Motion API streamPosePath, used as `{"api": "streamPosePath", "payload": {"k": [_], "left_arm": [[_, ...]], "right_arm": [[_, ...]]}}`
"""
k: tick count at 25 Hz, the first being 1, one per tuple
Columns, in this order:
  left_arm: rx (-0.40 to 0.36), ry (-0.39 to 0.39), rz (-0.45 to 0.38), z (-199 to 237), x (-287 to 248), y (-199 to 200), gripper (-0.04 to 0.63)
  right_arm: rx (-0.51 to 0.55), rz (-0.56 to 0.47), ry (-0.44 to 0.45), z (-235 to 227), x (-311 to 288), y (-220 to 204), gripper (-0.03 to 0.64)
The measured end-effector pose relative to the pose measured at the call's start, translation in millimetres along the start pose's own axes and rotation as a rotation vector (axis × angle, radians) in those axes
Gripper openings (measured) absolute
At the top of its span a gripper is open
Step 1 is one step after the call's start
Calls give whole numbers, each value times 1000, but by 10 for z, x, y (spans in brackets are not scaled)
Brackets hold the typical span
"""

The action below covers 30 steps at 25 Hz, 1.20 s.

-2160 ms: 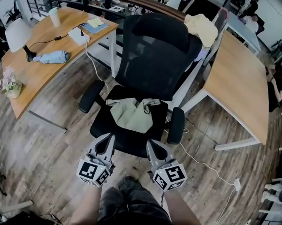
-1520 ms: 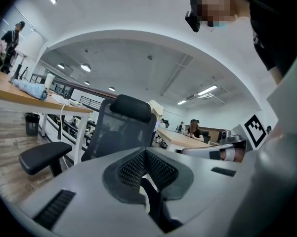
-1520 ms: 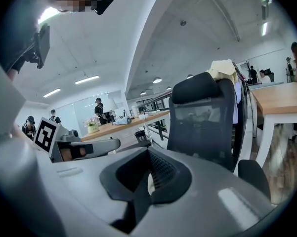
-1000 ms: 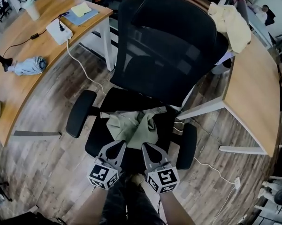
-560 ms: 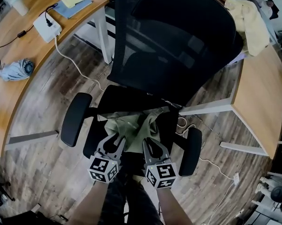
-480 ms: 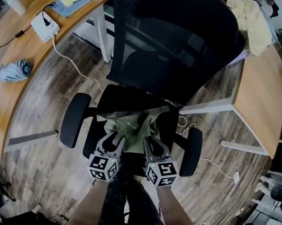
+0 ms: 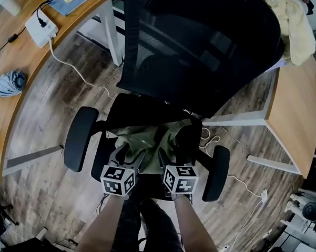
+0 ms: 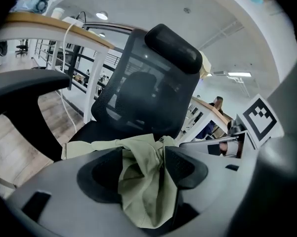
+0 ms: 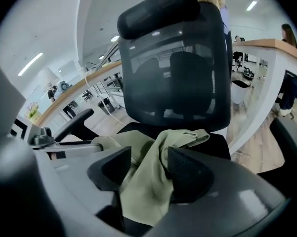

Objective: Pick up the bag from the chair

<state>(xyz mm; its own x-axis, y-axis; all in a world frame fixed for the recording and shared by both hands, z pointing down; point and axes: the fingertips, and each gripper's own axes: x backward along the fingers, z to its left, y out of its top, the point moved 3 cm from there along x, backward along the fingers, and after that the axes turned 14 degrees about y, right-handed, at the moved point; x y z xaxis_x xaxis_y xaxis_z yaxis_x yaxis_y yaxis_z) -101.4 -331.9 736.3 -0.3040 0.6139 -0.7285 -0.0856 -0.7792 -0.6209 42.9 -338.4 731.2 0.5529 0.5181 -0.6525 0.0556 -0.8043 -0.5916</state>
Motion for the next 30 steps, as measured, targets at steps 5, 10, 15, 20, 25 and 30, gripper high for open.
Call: {"api": "streamPosePath", "payload": {"k": [5, 10, 15, 20, 25, 30], "left_arm": [[6, 21, 20, 32, -94, 15, 247], [21, -1, 69, 11, -164, -37, 245], [19, 0, 50, 34, -179, -34, 161], [14, -37, 30, 2, -184, -28, 85], [7, -50, 3, -53, -98, -19, 28], [-4, -54, -43, -79, 37, 54, 20]], "right_arm": [[-59, 51, -28, -151, -179, 6, 232], [-177, 81, -39, -306, -320, -36, 232], [-228, 101, -15, -348, -406, -84, 227], [-184, 120, -5, -340, -399, -130, 100], [-153, 54, 35, -275, -228, -112, 64], [-118, -33, 100, -157, -17, -53, 58]]}}
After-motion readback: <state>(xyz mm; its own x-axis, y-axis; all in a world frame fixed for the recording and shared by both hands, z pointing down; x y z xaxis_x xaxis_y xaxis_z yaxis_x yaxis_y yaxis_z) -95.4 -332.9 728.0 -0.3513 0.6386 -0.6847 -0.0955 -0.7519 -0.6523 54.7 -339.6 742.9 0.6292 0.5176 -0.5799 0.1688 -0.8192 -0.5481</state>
